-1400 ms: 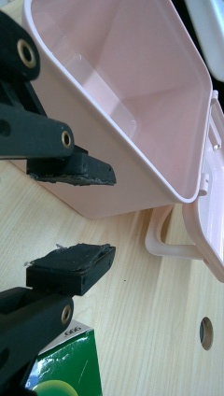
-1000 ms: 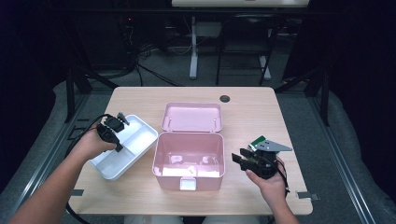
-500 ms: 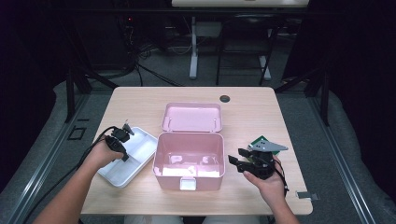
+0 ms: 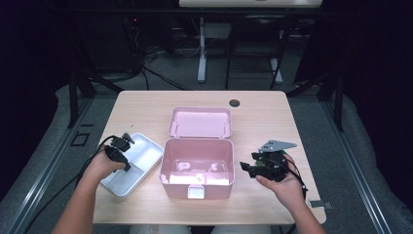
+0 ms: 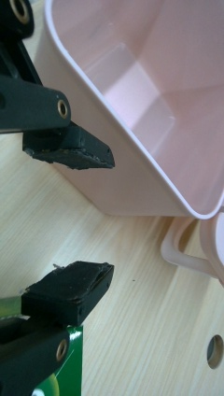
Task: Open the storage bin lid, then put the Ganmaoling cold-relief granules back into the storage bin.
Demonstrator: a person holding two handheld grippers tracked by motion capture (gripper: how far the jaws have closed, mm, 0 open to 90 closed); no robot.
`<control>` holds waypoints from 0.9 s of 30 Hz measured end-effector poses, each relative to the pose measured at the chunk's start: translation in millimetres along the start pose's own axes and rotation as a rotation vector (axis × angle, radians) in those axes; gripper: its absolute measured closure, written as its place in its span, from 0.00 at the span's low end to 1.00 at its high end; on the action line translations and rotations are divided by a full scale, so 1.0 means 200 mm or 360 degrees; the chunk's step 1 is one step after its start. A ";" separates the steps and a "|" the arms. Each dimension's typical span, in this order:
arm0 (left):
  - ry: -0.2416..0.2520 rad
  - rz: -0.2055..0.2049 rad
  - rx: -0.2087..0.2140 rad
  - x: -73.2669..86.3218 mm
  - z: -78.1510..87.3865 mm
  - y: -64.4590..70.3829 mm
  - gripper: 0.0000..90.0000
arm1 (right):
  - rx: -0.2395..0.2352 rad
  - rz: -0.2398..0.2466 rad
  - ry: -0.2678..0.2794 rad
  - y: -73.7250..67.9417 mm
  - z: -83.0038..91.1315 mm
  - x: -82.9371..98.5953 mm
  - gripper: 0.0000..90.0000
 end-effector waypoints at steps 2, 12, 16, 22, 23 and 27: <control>0.0039 0.0007 0.0025 0.00 0.02 0.01 0.79 | 0.0016 0.0039 -0.0068 0.00 0.01 0.00 0.46; 0.0185 -0.0102 -0.0105 0.03 0.13 -0.02 0.57 | 0.0139 0.0196 -0.0417 0.10 0.01 -0.03 0.38; 0.0216 -0.0034 -0.0084 0.04 0.16 -0.02 0.55 | 0.0135 0.0176 -0.0506 0.12 0.02 -0.06 0.37; 0.0201 0.0011 -0.0063 0.04 0.19 0.00 0.51 | 0.0147 0.0212 -0.0699 0.17 0.03 -0.10 0.32; 0.0200 0.0007 -0.0070 0.04 0.20 0.01 0.51 | 0.0150 0.0216 -0.0714 0.18 0.03 -0.10 0.30; 0.0206 0.0012 -0.0054 0.04 0.20 0.01 0.50 | 0.0181 0.0220 -0.0839 0.22 0.02 -0.07 0.22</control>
Point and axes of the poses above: each handheld gripper's, and its own axes: z roughly backward along the jaws, x roughly out of its underside, y roughly to its right, the point moved 10 cm from there along -z, roughly forward along the jaws, and after that the axes turned 5 degrees about -z, right-handed, at the moved point
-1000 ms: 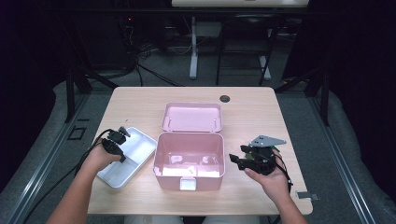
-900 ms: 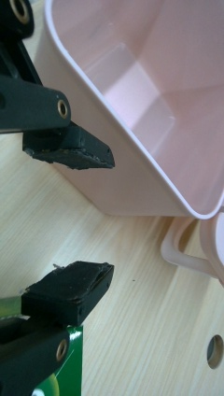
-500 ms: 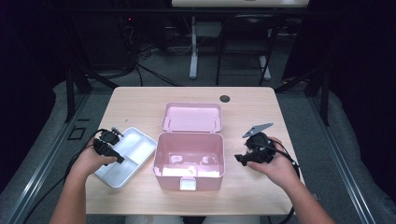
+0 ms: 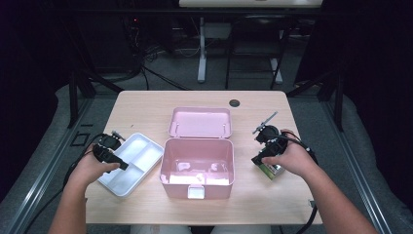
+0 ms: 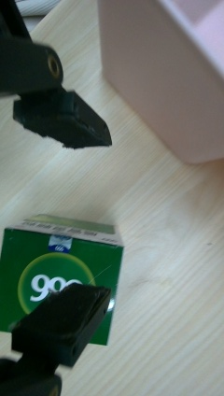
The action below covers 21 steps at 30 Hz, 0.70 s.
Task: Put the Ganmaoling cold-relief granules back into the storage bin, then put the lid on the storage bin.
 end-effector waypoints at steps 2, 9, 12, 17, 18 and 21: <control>-0.0005 0.0007 0.0023 0.00 0.00 0.00 0.49 | 0.0000 -0.0026 -0.0053 0.02 -0.01 0.01 0.19; 0.0009 0.0009 0.0022 0.00 0.01 0.01 0.49 | -0.0050 -0.0123 -0.0159 0.09 -0.04 0.02 0.16; 0.0023 0.0011 0.0020 0.00 0.02 0.01 0.49 | -0.0059 -0.0146 -0.0241 0.14 -0.06 0.05 0.13; 0.0031 -0.0014 0.0014 -0.01 0.03 0.02 0.49 | -0.0017 -0.0152 -0.0313 0.19 -0.08 0.06 0.09; 0.0031 -0.0020 0.0023 -0.01 0.02 0.03 0.48 | -0.0010 -0.0155 -0.0316 0.20 -0.08 0.06 0.08; 0.0025 -0.0030 0.0037 0.00 0.02 0.04 0.48 | -0.0009 -0.0155 -0.0327 0.22 -0.09 0.06 0.05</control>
Point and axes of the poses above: each handheld gripper's, and its own axes: z roughly backward along the jaws, x roughly out of its underside, y roughly to its right, the point moved 10 cm from there along -z, roughly forward along the jaws, and after that the axes turned 5 degrees about -z, right-handed, at the moved point
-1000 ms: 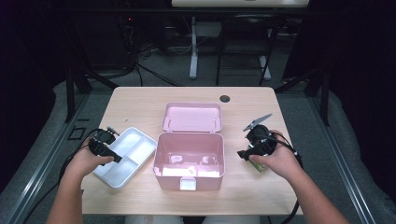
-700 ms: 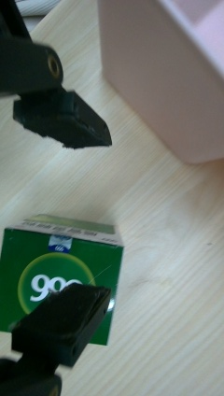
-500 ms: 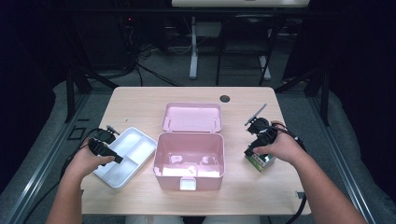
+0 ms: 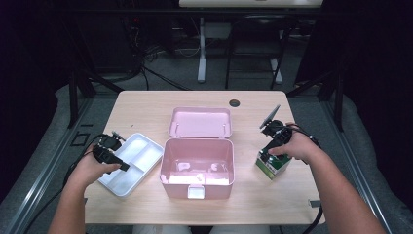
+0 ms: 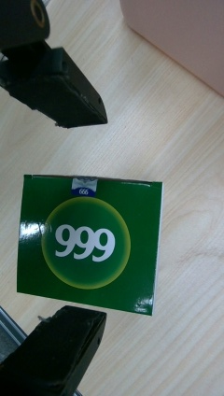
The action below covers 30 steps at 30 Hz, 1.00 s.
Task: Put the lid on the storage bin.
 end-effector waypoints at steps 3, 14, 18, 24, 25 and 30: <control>0.0015 0.0004 0.0003 0.00 0.00 0.00 0.48 | 0.0023 -0.0005 -0.0031 0.02 -0.02 0.00 0.05; 0.0025 0.0007 0.0026 0.00 0.00 -0.02 0.47 | 0.0017 -0.0047 -0.0076 0.09 -0.11 0.03 0.05; 0.0033 0.0007 0.0029 0.01 0.00 -0.03 0.47 | -0.0010 -0.0053 -0.0102 0.09 -0.13 0.04 0.08; 0.0054 0.0003 0.0030 0.00 0.02 -0.03 0.47 | -0.0025 -0.0081 -0.0112 0.10 -0.15 0.06 0.09; 0.0057 0.0006 0.0034 0.00 0.02 -0.02 0.47 | -0.0025 -0.0081 -0.0111 0.11 -0.16 0.06 0.09; 0.0056 0.0004 0.0037 0.00 0.02 -0.02 0.47 | -0.0071 -0.0101 -0.0106 0.10 -0.17 0.06 0.14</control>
Point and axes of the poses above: each handheld gripper's, and its own axes: z roughly backward along the jaws, x roughly out of its underside, y roughly to its right, the point moved 10 cm from there along -z, roughly forward along the jaws, and after that the axes turned 5 degrees about -z, right-handed, at the moved point
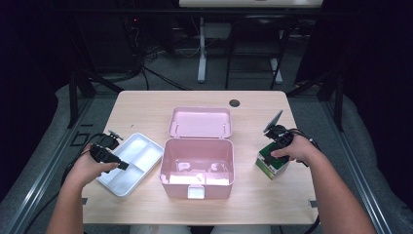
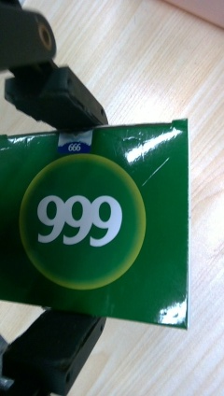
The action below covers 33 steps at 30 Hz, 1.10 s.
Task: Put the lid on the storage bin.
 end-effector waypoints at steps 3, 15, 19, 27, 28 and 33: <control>0.0004 0.0001 0.0002 0.00 0.00 0.00 0.47 | -0.0003 -0.0010 -0.0005 0.00 0.00 0.00 0.14; 0.0010 -0.0004 0.0009 0.00 0.01 0.00 0.47 | -0.0030 -0.0049 -0.0030 0.01 -0.02 0.01 0.15; 0.0011 -0.0003 0.0009 0.00 0.01 0.00 0.47 | -0.0019 -0.0054 -0.0040 0.01 -0.01 0.01 0.16; 0.0015 0.0017 0.0017 0.00 0.01 0.00 0.47 | -0.0023 -0.0057 -0.0018 0.01 0.01 0.00 0.17; 0.0010 0.0017 0.0018 0.01 0.01 0.00 0.47 | -0.0011 -0.0058 -0.0019 0.01 0.01 0.01 0.17; 0.0008 0.0019 0.0015 0.01 0.01 0.00 0.47 | 0.0011 -0.0010 -0.0025 0.01 0.04 0.01 0.17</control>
Point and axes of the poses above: each handheld gripper's, and its own axes: z roughly backward along the jaws, x roughly out of its underside, y roughly to its right, the point moved 10 cm from there along -z, roughly forward along the jaws, and after that the axes turned 5 degrees about -z, right-handed, at the moved point
